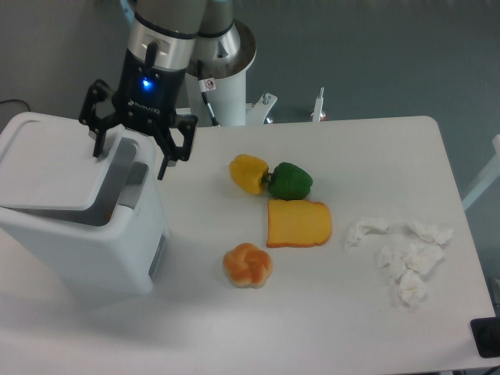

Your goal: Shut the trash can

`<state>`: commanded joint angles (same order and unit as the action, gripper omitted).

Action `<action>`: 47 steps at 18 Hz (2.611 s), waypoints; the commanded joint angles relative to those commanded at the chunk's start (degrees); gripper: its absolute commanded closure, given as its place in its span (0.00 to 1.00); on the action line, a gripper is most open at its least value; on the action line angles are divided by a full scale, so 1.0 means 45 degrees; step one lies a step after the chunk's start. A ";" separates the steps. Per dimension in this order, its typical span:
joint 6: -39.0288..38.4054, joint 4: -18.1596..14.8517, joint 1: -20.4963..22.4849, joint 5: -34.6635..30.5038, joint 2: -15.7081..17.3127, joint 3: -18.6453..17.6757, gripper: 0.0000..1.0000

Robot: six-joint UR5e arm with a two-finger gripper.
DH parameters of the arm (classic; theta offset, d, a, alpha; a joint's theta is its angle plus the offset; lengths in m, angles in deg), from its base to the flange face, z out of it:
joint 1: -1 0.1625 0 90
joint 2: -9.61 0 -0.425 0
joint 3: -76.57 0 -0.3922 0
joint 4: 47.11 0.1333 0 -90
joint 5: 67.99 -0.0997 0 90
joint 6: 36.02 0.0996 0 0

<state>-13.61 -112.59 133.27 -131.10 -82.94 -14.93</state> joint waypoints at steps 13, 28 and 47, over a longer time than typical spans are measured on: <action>-0.0117 0.0039 0.0000 -0.0722 -0.0938 0.0606 0.00; -0.1424 -0.0995 -0.1364 0.1464 0.2067 0.0177 0.00; -0.3633 -0.0742 -0.3320 0.2363 0.2520 0.0118 0.00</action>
<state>-29.96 -115.93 118.34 -120.46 -71.60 -14.40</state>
